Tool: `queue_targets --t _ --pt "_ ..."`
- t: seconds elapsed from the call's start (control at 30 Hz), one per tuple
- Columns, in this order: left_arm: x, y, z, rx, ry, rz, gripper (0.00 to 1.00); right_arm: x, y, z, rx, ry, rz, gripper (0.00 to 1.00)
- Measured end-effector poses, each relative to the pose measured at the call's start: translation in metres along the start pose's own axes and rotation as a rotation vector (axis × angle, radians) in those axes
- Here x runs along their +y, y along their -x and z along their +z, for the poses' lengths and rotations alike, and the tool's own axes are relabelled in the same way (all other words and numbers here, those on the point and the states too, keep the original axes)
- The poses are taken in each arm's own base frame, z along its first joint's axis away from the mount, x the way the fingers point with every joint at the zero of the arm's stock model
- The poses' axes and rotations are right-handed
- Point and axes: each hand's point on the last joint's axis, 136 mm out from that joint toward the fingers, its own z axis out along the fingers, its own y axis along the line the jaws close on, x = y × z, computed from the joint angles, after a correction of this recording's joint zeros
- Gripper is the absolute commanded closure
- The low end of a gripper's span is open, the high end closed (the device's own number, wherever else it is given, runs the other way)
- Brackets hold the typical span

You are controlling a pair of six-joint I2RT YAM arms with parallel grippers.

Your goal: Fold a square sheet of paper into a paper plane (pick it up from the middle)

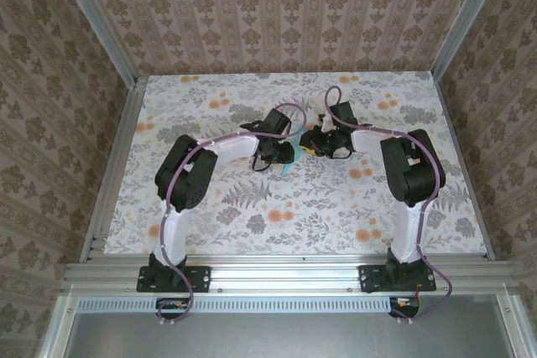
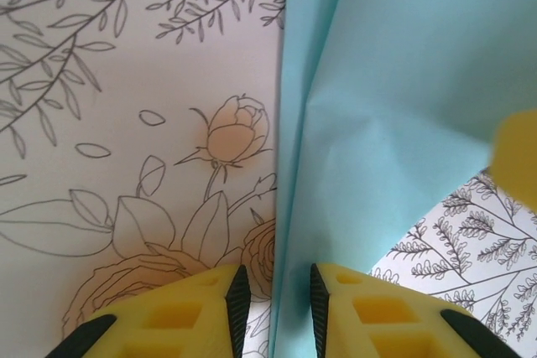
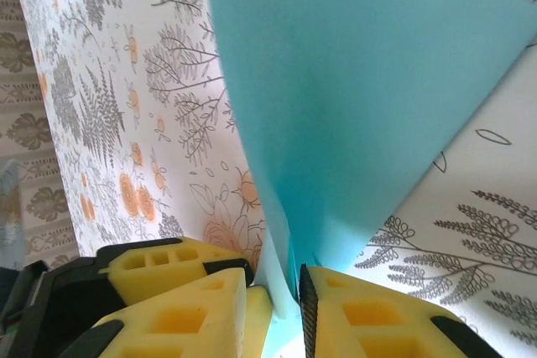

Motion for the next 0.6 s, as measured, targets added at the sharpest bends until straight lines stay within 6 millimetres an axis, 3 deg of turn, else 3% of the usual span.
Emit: queue_targets --t 0.6 --pt "-0.0007 0.0002 0.0022 0.039 0.064 -0.002 0.67 -0.0089 0.0003 -0.0008 -0.037 -0.056 -0.050 0.79"
